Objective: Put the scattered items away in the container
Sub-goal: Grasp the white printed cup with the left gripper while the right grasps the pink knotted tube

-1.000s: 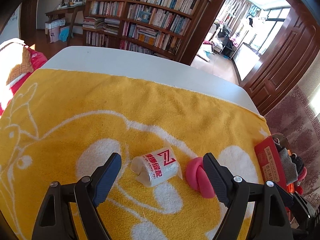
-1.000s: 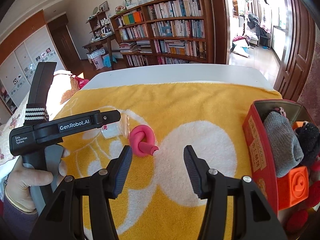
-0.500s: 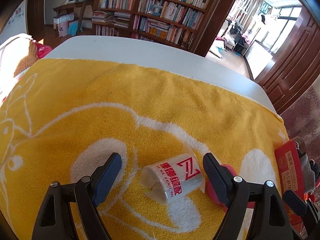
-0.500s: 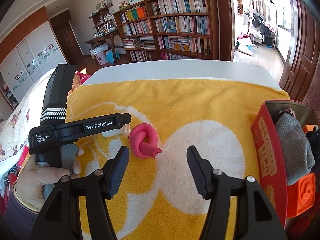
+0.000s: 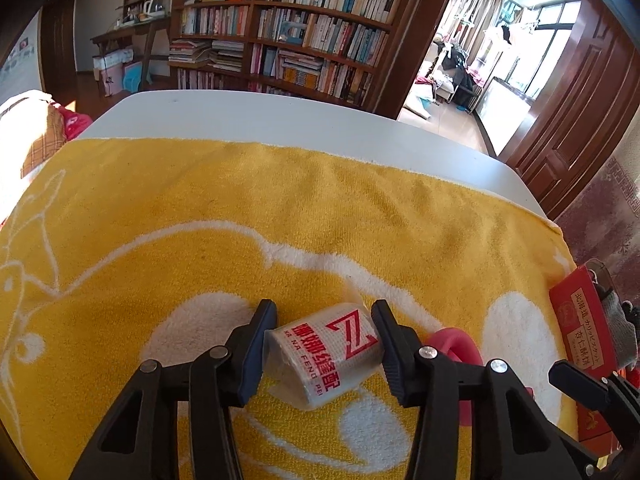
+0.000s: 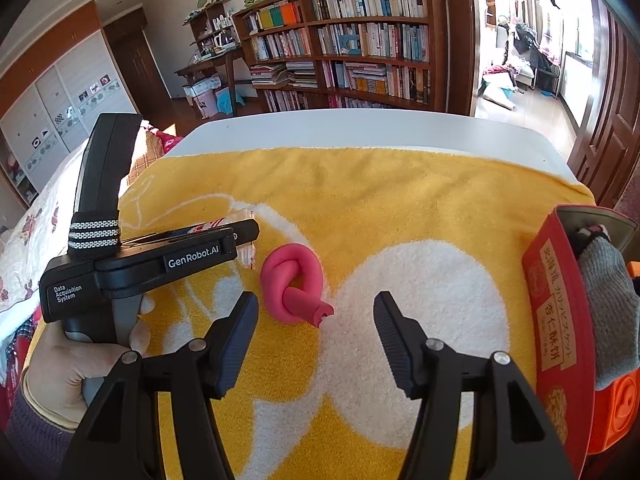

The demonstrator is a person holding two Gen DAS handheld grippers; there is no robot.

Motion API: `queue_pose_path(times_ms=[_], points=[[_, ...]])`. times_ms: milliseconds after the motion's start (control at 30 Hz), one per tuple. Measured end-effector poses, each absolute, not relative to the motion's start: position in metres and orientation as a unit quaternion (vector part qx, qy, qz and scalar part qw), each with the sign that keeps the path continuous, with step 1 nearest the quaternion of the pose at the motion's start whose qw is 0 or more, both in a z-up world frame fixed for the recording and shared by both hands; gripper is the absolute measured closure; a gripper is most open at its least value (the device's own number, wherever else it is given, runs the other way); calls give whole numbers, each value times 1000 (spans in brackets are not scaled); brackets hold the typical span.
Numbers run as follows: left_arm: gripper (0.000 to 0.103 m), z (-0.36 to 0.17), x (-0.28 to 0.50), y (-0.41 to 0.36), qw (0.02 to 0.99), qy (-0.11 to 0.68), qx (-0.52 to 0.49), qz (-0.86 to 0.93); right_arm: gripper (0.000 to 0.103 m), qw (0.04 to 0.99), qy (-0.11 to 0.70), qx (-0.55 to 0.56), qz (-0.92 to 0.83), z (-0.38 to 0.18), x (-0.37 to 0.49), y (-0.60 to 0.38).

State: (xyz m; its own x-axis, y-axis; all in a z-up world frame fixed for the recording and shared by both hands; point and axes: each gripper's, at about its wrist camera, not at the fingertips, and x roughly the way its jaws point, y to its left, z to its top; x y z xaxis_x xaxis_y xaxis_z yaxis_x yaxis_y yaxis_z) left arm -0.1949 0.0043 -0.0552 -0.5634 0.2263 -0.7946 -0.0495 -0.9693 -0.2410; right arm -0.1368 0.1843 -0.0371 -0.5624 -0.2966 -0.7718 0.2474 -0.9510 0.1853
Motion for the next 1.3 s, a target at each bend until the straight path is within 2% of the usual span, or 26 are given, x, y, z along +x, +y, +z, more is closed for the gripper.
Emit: queue_pose_path(times_ms=[200,900,1000,1300], points=[[52,-46,-195,-5,77,-103,-443,887,39,158,-32,456,-875,-46,-149,179],[52,-47,-194,-8,79,-113,-440,887,39,149,30,474,-867,-77,-175,146],[52,-48,-194,-8,80,-113,-440,887,53,137,45,470,-871,-77,-173,143],[52,-41,-191,-3,86,-110,-434,890,54,121,29,456,-881,-65,-160,155]])
